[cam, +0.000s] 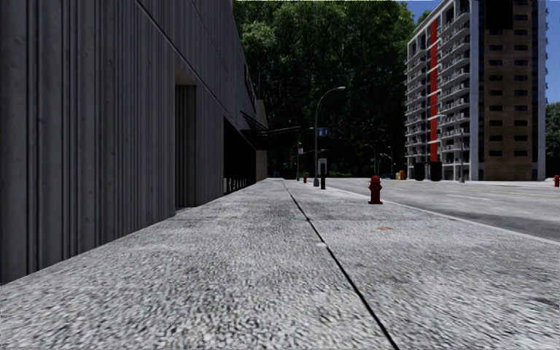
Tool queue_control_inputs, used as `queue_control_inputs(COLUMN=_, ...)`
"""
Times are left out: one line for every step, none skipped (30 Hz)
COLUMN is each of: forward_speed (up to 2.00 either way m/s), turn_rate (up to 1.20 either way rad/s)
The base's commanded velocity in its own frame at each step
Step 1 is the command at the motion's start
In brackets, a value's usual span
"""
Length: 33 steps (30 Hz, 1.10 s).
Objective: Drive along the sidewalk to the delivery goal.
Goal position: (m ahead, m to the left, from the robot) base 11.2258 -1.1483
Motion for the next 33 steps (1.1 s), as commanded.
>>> queue_control_inputs(forward_speed=2.00, turn_rate=0.00)
queue_control_inputs(forward_speed=2.00, turn_rate=0.00)
queue_control_inputs(forward_speed=2.00, turn_rate=0.00)
queue_control_inputs(forward_speed=2.00, turn_rate=0.00)
queue_control_inputs(forward_speed=2.00, turn_rate=0.00)
queue_control_inputs(forward_speed=2.00, turn_rate=0.00)
queue_control_inputs(forward_speed=2.00, turn_rate=0.00)
queue_control_inputs(forward_speed=2.00, turn_rate=0.00)
queue_control_inputs(forward_speed=2.00, turn_rate=0.00)
queue_control_inputs(forward_speed=2.00, turn_rate=0.00)
queue_control_inputs(forward_speed=2.00, turn_rate=0.00)
queue_control_inputs(forward_speed=2.00, turn_rate=0.00)
queue_control_inputs(forward_speed=2.00, turn_rate=0.00)
queue_control_inputs(forward_speed=2.00, turn_rate=0.00)
queue_control_inputs(forward_speed=2.00, turn_rate=0.00)
queue_control_inputs(forward_speed=2.00, turn_rate=0.00)
queue_control_inputs(forward_speed=2.00, turn_rate=0.00)
queue_control_inputs(forward_speed=2.00, turn_rate=0.00)
queue_control_inputs(forward_speed=2.00, turn_rate=0.00)
queue_control_inputs(forward_speed=2.00, turn_rate=0.00)
queue_control_inputs(forward_speed=2.00, turn_rate=0.00)
queue_control_inputs(forward_speed=2.00, turn_rate=0.00)
queue_control_inputs(forward_speed=2.00, turn_rate=0.00)
queue_control_inputs(forward_speed=2.00, turn_rate=0.00)
queue_control_inputs(forward_speed=2.00, turn_rate=0.00)
queue_control_inputs(forward_speed=2.00, turn_rate=0.00)
queue_control_inputs(forward_speed=2.00, turn_rate=0.00)
queue_control_inputs(forward_speed=2.00, turn_rate=0.00)
queue_control_inputs(forward_speed=2.00, turn_rate=0.00)
queue_control_inputs(forward_speed=2.00, turn_rate=0.00)
queue_control_inputs(forward_speed=2.00, turn_rate=0.00)
queue_control_inputs(forward_speed=2.00, turn_rate=0.00)
queue_control_inputs(forward_speed=2.00, turn_rate=0.00)
